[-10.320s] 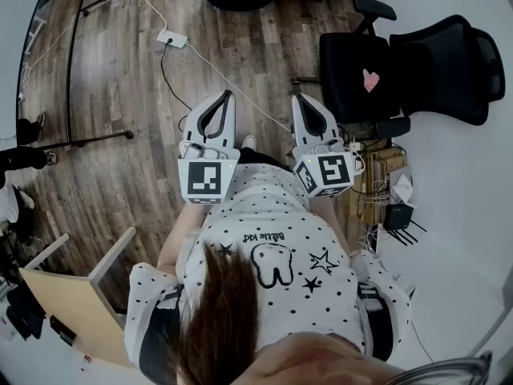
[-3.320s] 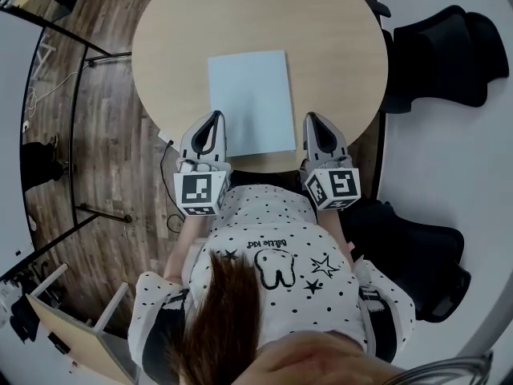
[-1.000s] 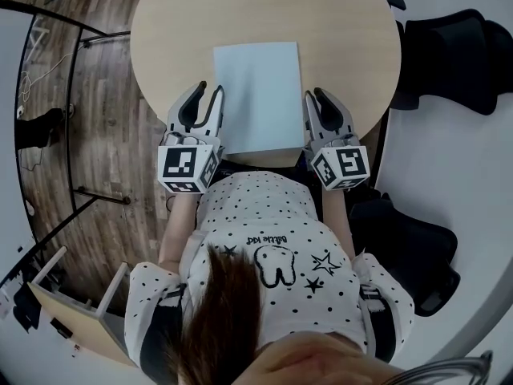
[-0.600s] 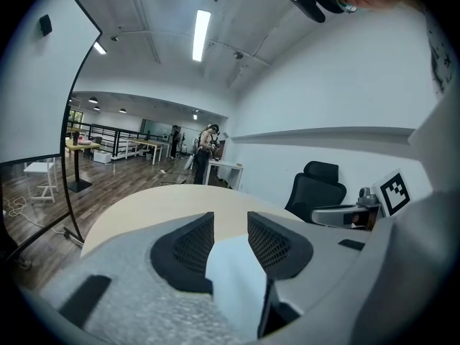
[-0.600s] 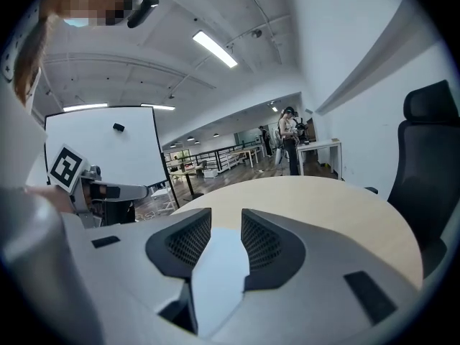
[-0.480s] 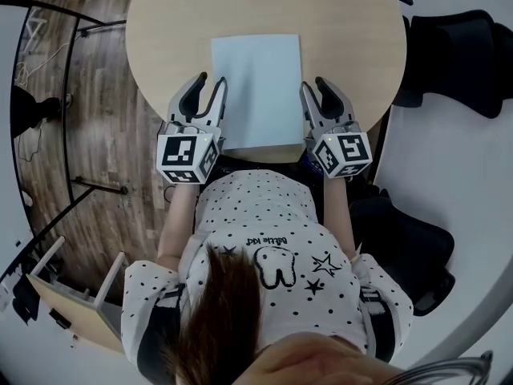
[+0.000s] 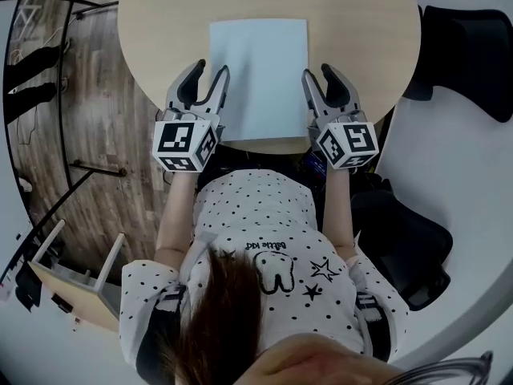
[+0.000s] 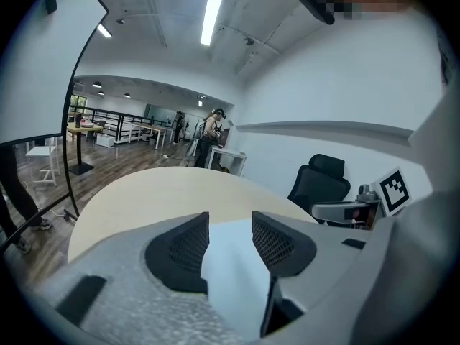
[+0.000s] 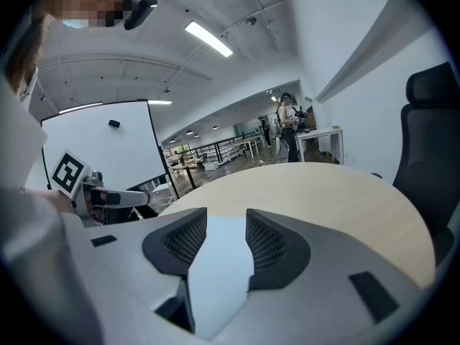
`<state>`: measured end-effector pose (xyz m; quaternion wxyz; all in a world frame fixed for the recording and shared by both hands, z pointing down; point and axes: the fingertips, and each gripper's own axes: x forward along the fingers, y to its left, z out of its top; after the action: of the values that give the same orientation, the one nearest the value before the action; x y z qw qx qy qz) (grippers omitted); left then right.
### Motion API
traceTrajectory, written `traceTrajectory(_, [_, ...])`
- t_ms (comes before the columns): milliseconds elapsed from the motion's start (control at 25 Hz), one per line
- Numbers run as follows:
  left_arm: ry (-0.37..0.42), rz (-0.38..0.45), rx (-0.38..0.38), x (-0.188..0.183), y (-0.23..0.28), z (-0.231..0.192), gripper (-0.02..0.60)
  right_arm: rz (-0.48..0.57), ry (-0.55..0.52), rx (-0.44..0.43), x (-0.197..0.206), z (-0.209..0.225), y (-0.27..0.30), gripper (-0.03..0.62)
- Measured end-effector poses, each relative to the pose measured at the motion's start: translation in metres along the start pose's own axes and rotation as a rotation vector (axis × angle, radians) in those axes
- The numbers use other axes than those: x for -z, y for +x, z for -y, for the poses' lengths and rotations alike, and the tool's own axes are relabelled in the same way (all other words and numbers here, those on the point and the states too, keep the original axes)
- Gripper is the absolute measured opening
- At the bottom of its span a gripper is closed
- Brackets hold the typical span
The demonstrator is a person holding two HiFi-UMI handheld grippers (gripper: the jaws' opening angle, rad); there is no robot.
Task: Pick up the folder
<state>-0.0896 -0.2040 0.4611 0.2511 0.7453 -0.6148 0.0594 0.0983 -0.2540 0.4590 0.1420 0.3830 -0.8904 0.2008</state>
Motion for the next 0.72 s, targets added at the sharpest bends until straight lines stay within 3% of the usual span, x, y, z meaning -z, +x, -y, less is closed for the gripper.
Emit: traceTrajectory(720, [-0.120,-0.149,-0.025,0.056,0.024,-0.035,0.244,-0.117,0.027,0.003,0.041,0.014,0.035,0.221])
